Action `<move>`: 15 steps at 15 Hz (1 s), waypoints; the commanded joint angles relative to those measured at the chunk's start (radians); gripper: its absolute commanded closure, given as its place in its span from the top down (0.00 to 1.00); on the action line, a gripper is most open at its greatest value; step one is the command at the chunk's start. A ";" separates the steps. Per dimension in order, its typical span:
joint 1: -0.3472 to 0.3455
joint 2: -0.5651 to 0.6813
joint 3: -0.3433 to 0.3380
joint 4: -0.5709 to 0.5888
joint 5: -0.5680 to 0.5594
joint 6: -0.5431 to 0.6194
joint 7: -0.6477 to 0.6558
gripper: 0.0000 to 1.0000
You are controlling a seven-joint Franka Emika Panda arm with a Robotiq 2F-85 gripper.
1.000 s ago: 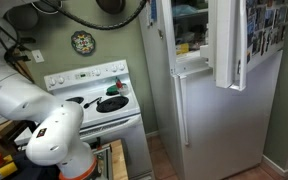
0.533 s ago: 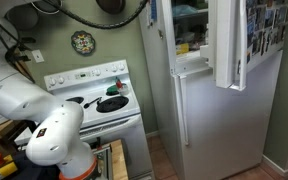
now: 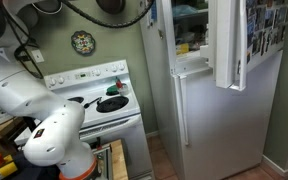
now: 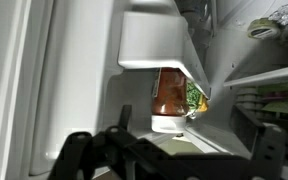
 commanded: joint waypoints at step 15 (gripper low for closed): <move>-0.061 0.192 0.038 0.125 -0.326 0.093 0.317 1.00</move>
